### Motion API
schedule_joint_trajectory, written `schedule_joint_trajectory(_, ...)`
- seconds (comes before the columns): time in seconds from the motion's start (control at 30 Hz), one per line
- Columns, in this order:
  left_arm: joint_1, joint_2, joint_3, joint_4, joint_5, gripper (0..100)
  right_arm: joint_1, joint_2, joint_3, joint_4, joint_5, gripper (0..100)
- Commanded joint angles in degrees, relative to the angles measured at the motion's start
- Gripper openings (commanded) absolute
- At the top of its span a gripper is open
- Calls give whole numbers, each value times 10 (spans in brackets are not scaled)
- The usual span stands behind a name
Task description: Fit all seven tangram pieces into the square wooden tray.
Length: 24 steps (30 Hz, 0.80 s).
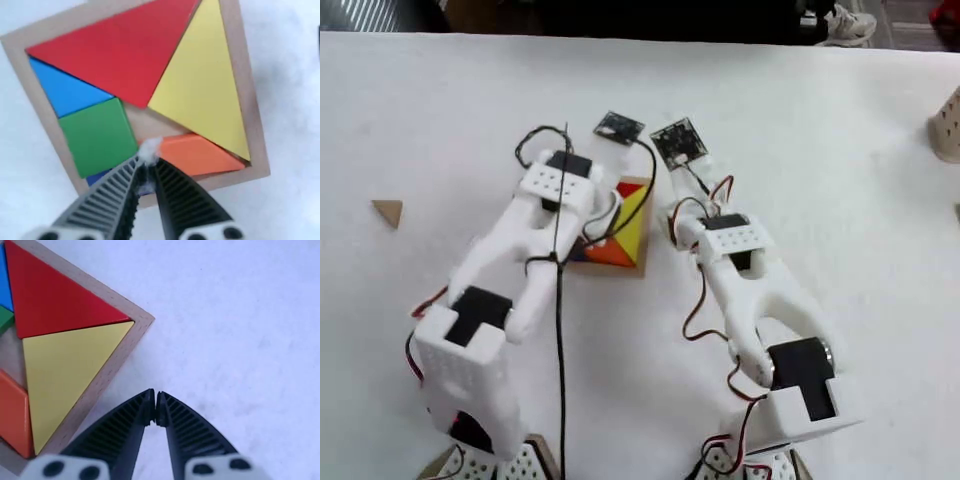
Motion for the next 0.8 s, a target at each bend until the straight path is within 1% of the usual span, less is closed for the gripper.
schedule_joint_trajectory(0.0,-21,-5,-39,4,-4,26,-6,-3,-24,-8,-4,17)
schedule_joint_trajectory(0.53,-24,1,-22,-25,-4,26,-6,-3,-24,-7,-4,17)
schedule_joint_trajectory(0.7,-20,1,12,-92,-4,26,-6,-3,-24,-7,-4,17)
schedule_joint_trajectory(0.77,-20,1,14,-107,-4,26,-6,-3,-24,-6,-4,17)
